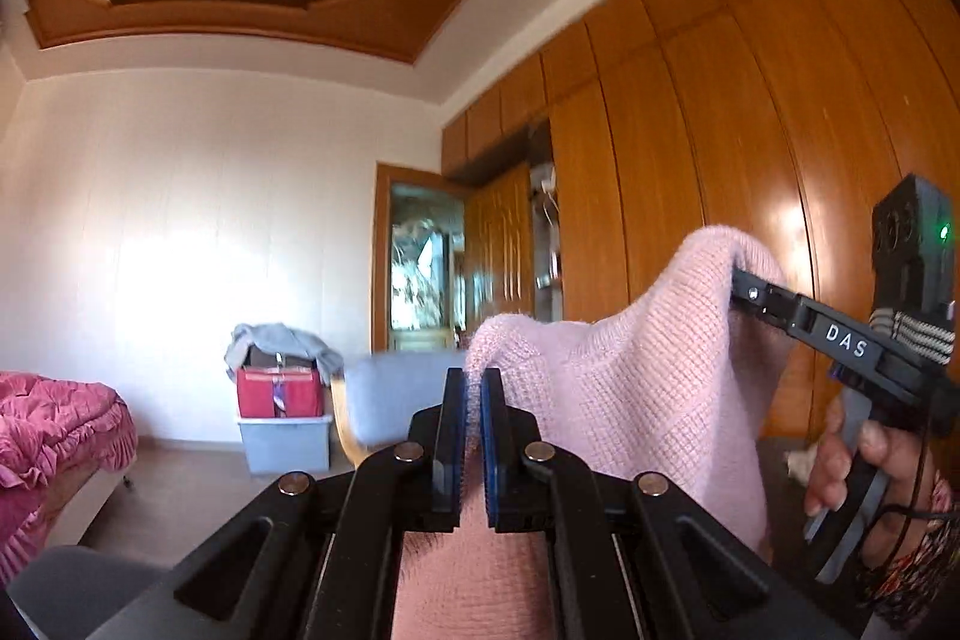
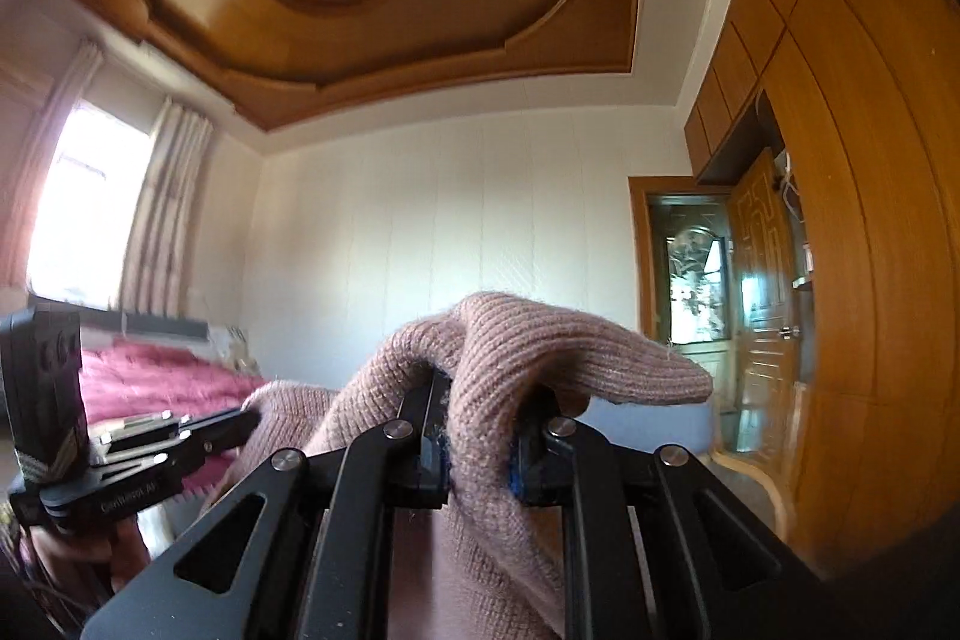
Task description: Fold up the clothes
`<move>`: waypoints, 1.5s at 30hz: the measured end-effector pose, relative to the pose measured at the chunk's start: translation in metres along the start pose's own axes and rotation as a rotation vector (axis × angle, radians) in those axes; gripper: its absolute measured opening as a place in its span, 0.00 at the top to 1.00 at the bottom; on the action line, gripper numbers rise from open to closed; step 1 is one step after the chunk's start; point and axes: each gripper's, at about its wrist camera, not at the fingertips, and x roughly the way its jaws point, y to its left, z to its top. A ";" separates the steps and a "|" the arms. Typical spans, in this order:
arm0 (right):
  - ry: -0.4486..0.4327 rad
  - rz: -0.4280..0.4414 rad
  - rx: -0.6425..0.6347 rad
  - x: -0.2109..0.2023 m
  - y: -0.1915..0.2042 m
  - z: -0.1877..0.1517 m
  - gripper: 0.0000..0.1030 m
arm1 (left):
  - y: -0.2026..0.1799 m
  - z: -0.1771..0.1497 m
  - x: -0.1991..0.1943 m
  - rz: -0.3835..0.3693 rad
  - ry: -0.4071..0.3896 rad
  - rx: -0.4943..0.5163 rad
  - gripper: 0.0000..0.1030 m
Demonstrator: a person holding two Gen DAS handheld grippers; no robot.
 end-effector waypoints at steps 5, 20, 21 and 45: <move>-0.058 0.029 0.037 -0.001 -0.005 0.036 0.87 | -0.003 0.036 -0.014 0.013 -0.066 0.007 0.97; -0.192 0.168 -0.021 -0.059 0.043 0.100 0.87 | -0.034 0.135 -0.091 0.026 -0.288 0.020 0.98; -0.192 0.183 -0.024 -0.062 0.046 0.102 0.87 | -0.038 0.138 -0.096 0.020 -0.288 0.034 0.98; 0.897 -0.220 -0.002 0.070 -0.131 -0.246 0.82 | -0.016 -0.227 0.028 -0.108 0.779 -0.250 0.81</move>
